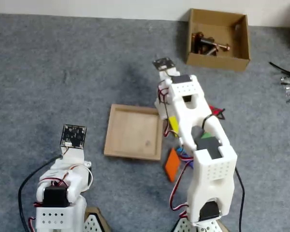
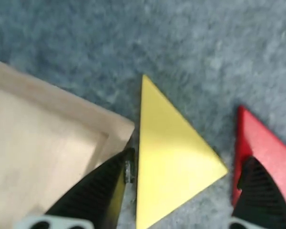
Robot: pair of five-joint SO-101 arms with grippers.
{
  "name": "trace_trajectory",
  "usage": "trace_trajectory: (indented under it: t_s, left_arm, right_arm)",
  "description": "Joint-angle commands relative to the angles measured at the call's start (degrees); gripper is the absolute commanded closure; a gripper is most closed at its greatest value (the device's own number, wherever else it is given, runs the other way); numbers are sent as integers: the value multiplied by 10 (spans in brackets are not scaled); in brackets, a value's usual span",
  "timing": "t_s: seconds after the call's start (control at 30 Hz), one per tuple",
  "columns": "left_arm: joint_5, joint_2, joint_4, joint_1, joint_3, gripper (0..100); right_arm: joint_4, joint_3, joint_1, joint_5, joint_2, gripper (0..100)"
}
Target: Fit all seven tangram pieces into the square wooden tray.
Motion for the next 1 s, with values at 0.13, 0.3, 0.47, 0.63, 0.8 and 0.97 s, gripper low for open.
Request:
trace_trajectory:
  t_s: [0.13,0.3,0.47,0.63,0.8,0.97]
  left_arm:
    - [1,-6,2,7,10,995]
    - [1,-6,2,7,10,995]
    - [1,-6,2,7,10,995]
    - [1,-6,2,7,10,995]
    - [1,-6,2,7,10,995]
    - [1,-6,2,7,10,995]
  right_arm:
    - [30,7,-25,9,-27,673]
    - [30,7,-40,10,-27,673]
    - [14,8,-43,10,-27,673]
    - [12,9,-43,23,-26,673]
    - [11,9,-41,40,-26,673]
    - [15,9,-37,84,-25,673]
